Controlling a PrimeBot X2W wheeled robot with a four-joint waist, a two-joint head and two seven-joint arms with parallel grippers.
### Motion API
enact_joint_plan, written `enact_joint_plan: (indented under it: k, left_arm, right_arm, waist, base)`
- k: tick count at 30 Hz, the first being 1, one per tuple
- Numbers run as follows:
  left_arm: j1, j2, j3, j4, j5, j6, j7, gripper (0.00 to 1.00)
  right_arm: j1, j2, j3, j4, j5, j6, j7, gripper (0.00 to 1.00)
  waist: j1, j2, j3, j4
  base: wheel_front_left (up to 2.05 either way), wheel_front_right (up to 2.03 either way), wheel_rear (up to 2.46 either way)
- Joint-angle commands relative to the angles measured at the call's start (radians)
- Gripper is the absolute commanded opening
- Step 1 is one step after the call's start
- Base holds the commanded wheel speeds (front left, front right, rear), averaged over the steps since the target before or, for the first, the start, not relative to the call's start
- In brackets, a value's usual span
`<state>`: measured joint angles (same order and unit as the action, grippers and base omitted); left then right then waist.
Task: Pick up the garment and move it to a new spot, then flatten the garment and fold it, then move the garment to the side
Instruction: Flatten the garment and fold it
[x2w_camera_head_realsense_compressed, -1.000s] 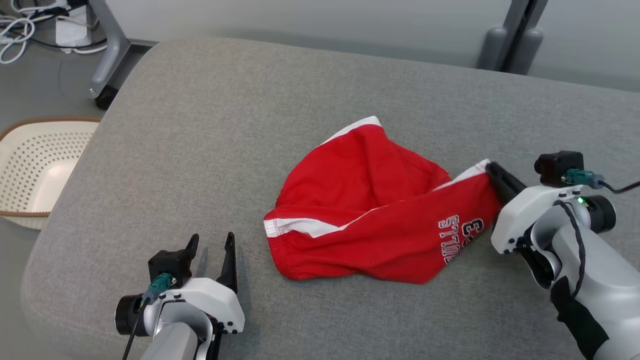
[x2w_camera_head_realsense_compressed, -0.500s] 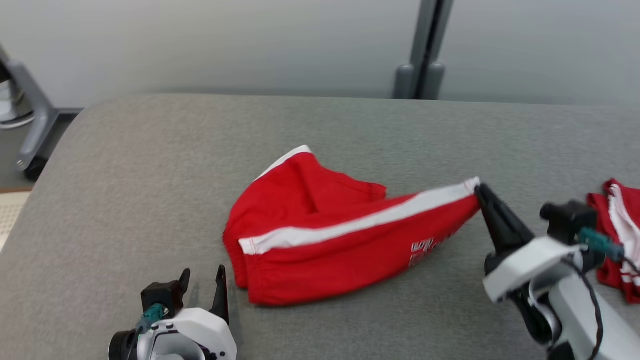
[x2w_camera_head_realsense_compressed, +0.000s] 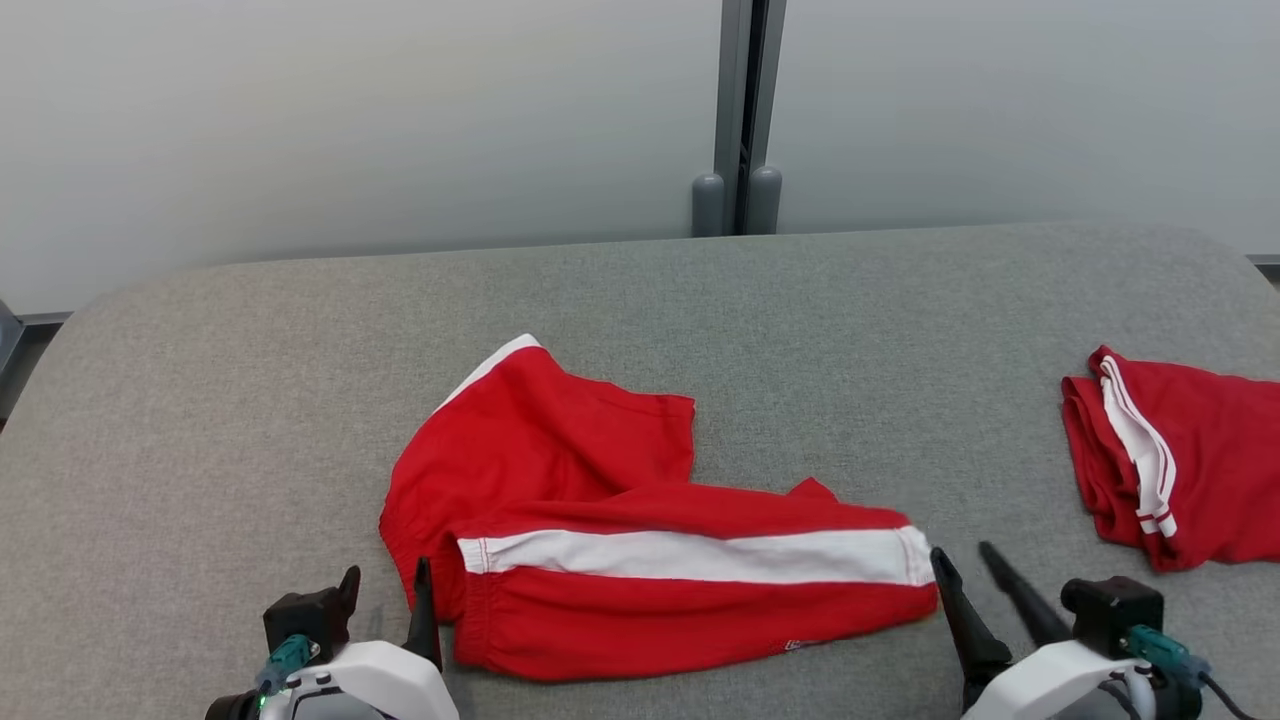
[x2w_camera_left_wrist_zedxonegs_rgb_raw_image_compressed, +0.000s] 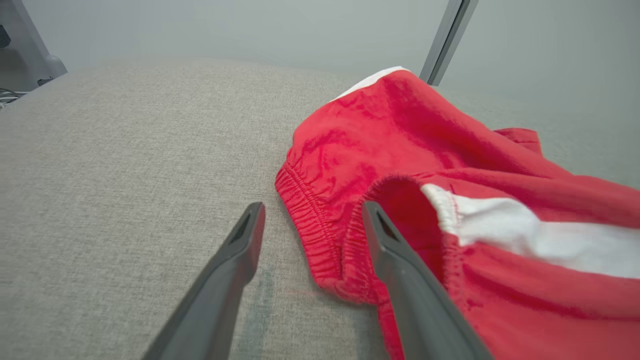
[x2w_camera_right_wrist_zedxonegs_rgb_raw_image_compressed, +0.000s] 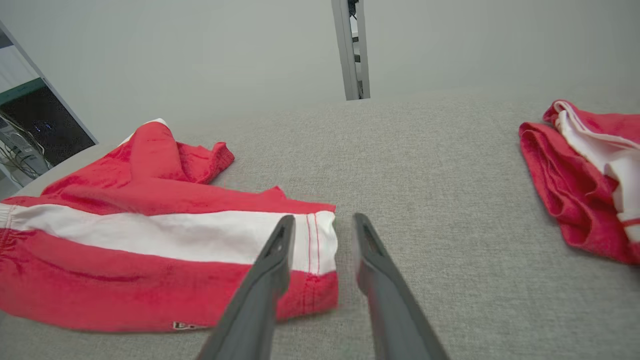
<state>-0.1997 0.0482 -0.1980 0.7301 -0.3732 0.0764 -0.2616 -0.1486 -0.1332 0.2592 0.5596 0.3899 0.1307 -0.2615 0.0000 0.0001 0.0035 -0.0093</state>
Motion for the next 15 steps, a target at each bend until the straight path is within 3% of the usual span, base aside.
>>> enact_joint_plan:
  k: [1,10,15]
  left_arm:
    - [0.012,0.005,0.007,-0.006,0.007,0.005,-0.004,1.00]
    - [0.074,0.005,0.056,-0.134,0.114,0.031,-0.004,1.00]
    - [0.113,0.005,0.079,-0.200,0.169,0.034,-0.004,1.00]
  right_arm:
    - [0.011,-0.003,-0.018,-0.005,-0.018,0.000,-0.005,1.00]
    - [0.033,0.066,-0.277,-0.160,-0.280,0.000,-0.005,1.00]
    - [0.058,0.080,-0.323,-0.238,-0.355,0.000,-0.005,1.00]
  waist:
    - [0.0000,-0.0001,-0.003,-0.001]
    - [0.0000,-0.0001,-0.022,0.004]
    - [0.0000,-0.0001,-0.037,0.007]
  base:
    - [0.00,0.00,0.00]
    - [0.00,0.00,0.00]
    - [0.00,0.00,0.00]
